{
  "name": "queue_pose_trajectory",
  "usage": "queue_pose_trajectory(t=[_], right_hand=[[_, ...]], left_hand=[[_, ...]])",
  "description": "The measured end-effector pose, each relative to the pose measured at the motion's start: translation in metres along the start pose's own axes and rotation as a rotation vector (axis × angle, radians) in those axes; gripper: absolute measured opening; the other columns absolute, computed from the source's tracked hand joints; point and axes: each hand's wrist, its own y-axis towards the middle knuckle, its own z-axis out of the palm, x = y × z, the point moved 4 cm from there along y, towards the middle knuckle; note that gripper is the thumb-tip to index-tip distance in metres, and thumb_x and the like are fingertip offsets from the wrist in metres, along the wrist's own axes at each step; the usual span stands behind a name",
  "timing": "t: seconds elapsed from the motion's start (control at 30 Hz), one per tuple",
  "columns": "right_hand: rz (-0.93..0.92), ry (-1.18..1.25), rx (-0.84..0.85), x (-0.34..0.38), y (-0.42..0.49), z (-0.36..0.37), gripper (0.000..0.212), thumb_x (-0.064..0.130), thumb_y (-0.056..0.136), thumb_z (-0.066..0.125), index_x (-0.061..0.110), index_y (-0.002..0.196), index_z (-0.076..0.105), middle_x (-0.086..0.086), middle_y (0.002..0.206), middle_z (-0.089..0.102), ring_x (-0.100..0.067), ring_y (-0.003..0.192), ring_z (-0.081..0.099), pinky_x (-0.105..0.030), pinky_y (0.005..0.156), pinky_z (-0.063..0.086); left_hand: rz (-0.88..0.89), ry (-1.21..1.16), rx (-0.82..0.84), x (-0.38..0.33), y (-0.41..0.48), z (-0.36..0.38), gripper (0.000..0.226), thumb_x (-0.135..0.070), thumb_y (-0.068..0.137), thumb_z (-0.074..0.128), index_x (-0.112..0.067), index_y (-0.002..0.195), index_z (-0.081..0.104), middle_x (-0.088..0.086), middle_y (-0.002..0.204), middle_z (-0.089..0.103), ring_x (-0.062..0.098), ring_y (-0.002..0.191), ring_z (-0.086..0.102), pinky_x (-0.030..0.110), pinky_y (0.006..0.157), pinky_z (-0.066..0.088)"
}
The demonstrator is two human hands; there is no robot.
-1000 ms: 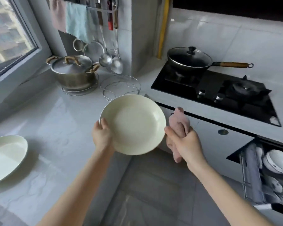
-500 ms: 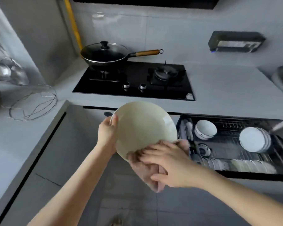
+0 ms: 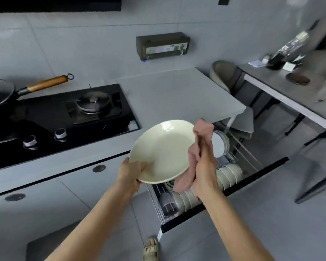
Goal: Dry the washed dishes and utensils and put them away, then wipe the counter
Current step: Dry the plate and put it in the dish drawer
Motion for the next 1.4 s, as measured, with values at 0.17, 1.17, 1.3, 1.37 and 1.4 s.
queue_pose_trajectory(t=[0.17,1.17,1.3,1.37,1.4], right_hand=[[0.212,0.065,0.059,0.043,0.113,-0.026,0.033,0.034,0.098,0.042,0.014,0.102,0.068,0.000,0.084,0.074,-0.019,0.083,0.068,-0.027,0.076,0.057],[0.248,-0.373,0.411,0.032,0.332,-0.225,0.042,0.012,0.088,0.066,0.049,0.099,0.051,0.028,0.093,0.060,0.019,0.072,0.059,-0.006,0.066,0.047],[0.284,-0.523,0.401,0.014,0.346,-0.236,0.075,-0.019,0.080,0.051,0.031,0.135,0.043,0.024,0.101,0.050,0.018,0.065,0.058,-0.009,0.052,0.048],[0.337,-0.565,0.404,0.007,0.352,-0.238,0.081,-0.019,0.080,0.050,0.033,0.141,0.038,0.015,0.113,0.050,0.005,0.074,0.061,-0.015,0.056,0.053],[0.375,-0.567,0.403,0.004,0.355,-0.239,0.083,-0.020,0.080,0.050,0.035,0.141,0.038,0.010,0.120,0.050,-0.001,0.080,0.061,-0.018,0.059,0.055]], left_hand=[[0.026,0.165,0.342,-0.044,0.040,0.056,0.042,0.005,0.068,0.055,0.004,0.110,0.056,0.018,0.094,0.057,0.026,0.071,0.055,0.025,0.050,0.049],[0.049,0.142,-0.590,0.060,0.101,0.308,0.026,-0.001,0.082,0.059,-0.015,0.104,0.054,0.006,0.093,0.060,0.030,0.090,0.055,0.042,0.080,0.048],[0.033,0.186,-0.615,0.068,0.119,0.312,0.026,0.003,0.082,0.054,-0.018,0.098,0.052,0.005,0.090,0.059,0.029,0.087,0.055,0.038,0.078,0.048],[-0.013,0.138,-0.594,0.074,0.130,0.313,0.027,0.005,0.082,0.052,-0.017,0.098,0.053,0.005,0.089,0.058,0.028,0.086,0.053,0.033,0.074,0.043],[-0.044,0.099,-0.571,0.079,0.136,0.314,0.027,0.005,0.083,0.052,-0.016,0.099,0.053,0.006,0.090,0.059,0.027,0.085,0.052,0.033,0.073,0.043]])
